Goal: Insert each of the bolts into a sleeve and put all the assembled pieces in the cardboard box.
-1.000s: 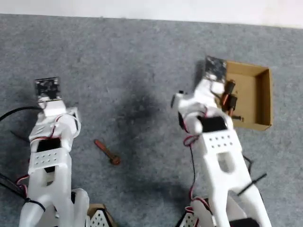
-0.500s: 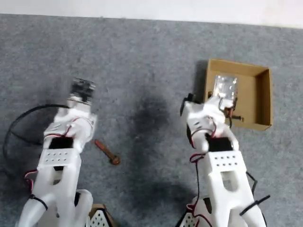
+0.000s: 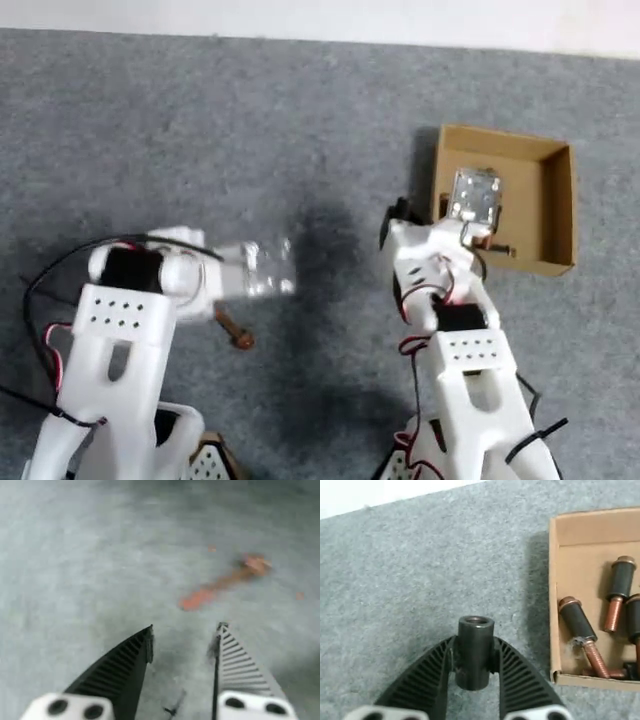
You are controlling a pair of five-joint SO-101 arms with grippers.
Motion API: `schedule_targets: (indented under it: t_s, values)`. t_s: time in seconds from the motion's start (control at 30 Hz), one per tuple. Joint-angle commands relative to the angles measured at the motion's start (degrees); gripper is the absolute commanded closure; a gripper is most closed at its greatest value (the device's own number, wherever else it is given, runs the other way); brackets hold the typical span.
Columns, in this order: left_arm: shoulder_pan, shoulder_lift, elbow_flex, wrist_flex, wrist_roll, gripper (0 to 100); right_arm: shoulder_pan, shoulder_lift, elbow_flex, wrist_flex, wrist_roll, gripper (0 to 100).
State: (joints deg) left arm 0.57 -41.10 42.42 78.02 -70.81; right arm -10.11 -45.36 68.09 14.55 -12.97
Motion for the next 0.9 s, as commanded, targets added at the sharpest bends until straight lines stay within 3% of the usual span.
schedule_targets:
  t_s: [0.0, 0.1, 0.27, 0.67, 0.87]
  values:
    - [4.6, 0.2, -6.0, 17.8, -15.3, 80, 0.6, -1.6, -0.7, -1.9, 0.5, 99.4]
    - [6.1, 0.2, -4.1, 21.5, -21.9, 80, 0.6, -1.6, -0.7, -1.9, 0.5, 99.4]
    - [8.3, 0.2, 2.3, 16.1, -26.5, 80, 0.6, -1.6, -0.7, -2.0, 0.5, 99.4]
    - [11.7, 0.6, 8.9, -1.4, -27.2, 81, 4.0, -1.5, -0.7, -2.1, 0.5, 99.4]
    - [12.0, 13.4, 5.3, -5.6, -27.2, 81, 3.8, -1.5, -0.7, -2.1, 0.5, 99.4]
